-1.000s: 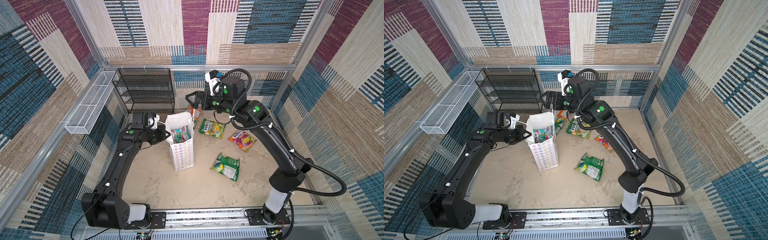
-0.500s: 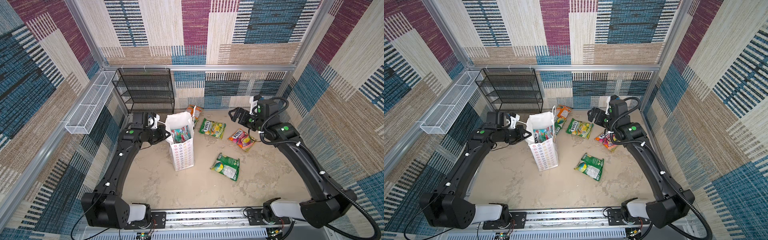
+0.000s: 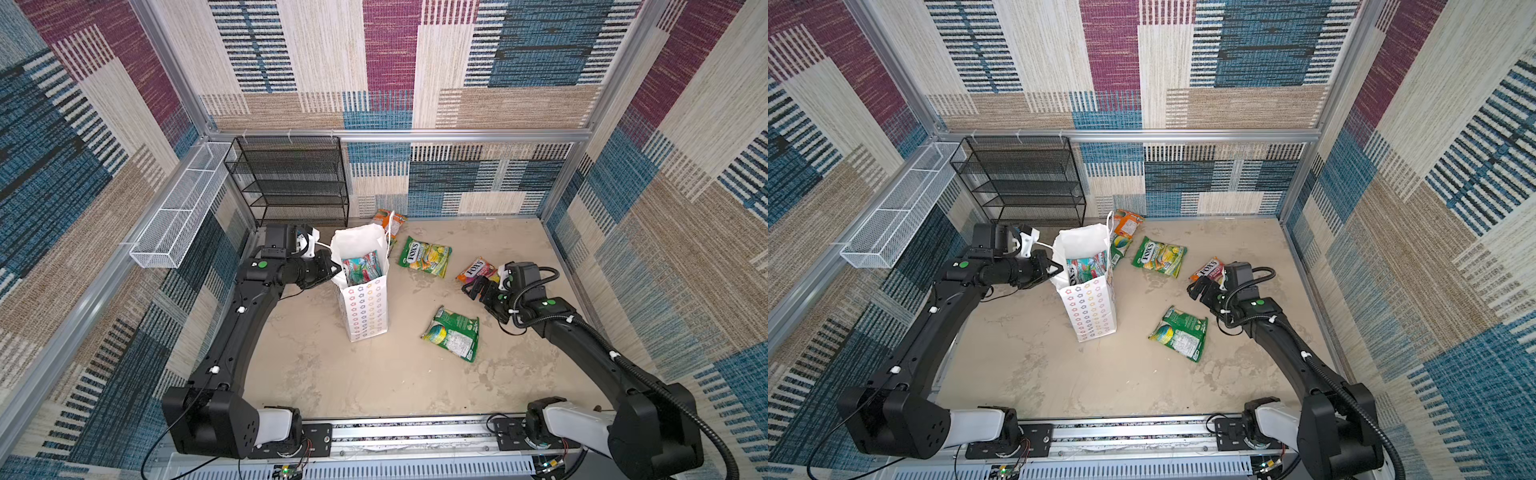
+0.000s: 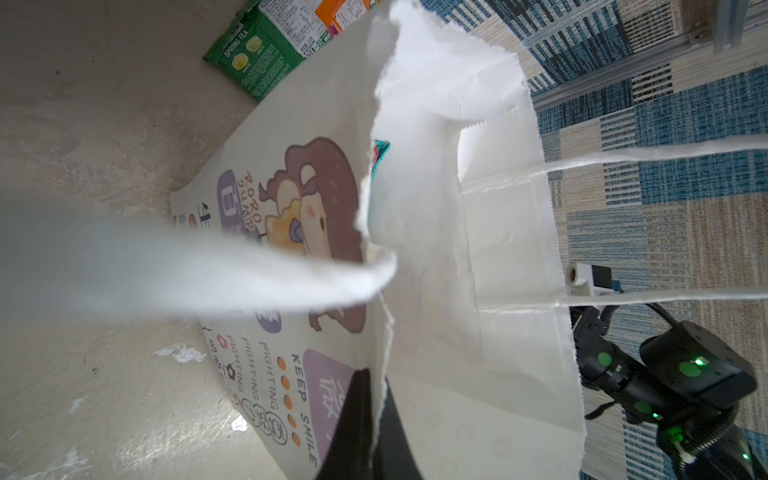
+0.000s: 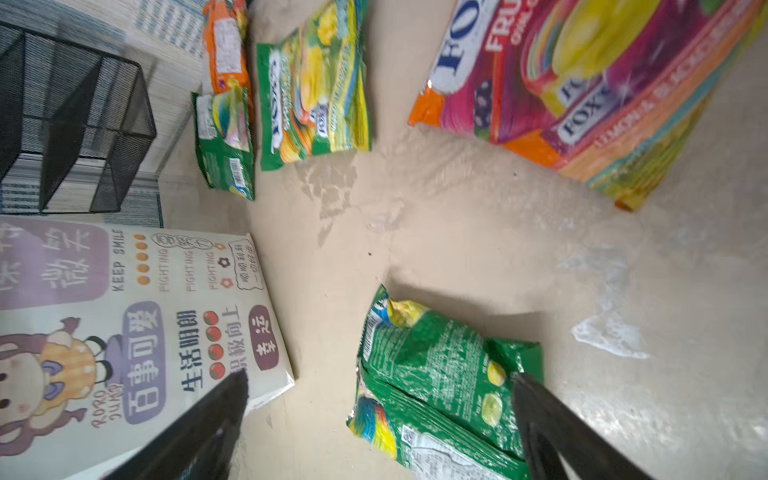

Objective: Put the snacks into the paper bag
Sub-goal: 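Grasp the green spring tea packet with the right gripper, then lift the green packet with the right gripper and carry it over the bag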

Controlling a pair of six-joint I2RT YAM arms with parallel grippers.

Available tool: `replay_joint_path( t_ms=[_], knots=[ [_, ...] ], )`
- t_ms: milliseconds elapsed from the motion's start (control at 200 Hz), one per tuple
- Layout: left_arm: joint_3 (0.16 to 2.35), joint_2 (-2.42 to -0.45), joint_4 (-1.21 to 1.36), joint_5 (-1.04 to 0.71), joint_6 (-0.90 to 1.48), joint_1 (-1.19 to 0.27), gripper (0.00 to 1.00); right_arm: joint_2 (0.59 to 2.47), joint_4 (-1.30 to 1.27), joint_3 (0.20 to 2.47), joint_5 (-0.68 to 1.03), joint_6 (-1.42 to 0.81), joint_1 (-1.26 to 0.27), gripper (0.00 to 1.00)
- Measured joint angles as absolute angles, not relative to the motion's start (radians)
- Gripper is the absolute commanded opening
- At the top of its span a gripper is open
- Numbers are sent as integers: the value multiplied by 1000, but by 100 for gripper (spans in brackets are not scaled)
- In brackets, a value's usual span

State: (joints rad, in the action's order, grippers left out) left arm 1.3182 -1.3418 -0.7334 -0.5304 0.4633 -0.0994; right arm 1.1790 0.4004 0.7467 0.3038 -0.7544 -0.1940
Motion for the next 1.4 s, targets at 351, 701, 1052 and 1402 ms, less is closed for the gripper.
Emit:
replay_joint_path(
  t_ms=[351, 701, 1052, 1402],
  knots=[
    [1318, -1343, -733, -530, 463, -99, 0, 1205, 326, 596, 344, -785, -195, 93],
    [1318, -1345, -733, -530, 463, -99, 0, 1214, 287, 496, 355, -810, -222, 78],
    [1318, -1351, -732, -531, 463, -99, 0, 1272, 218, 494, 367, -811, -249, 53],
    [1318, -1354, -730, -535, 463, -99, 0, 1304, 164, 492, 384, -821, -263, 14]
  ],
)
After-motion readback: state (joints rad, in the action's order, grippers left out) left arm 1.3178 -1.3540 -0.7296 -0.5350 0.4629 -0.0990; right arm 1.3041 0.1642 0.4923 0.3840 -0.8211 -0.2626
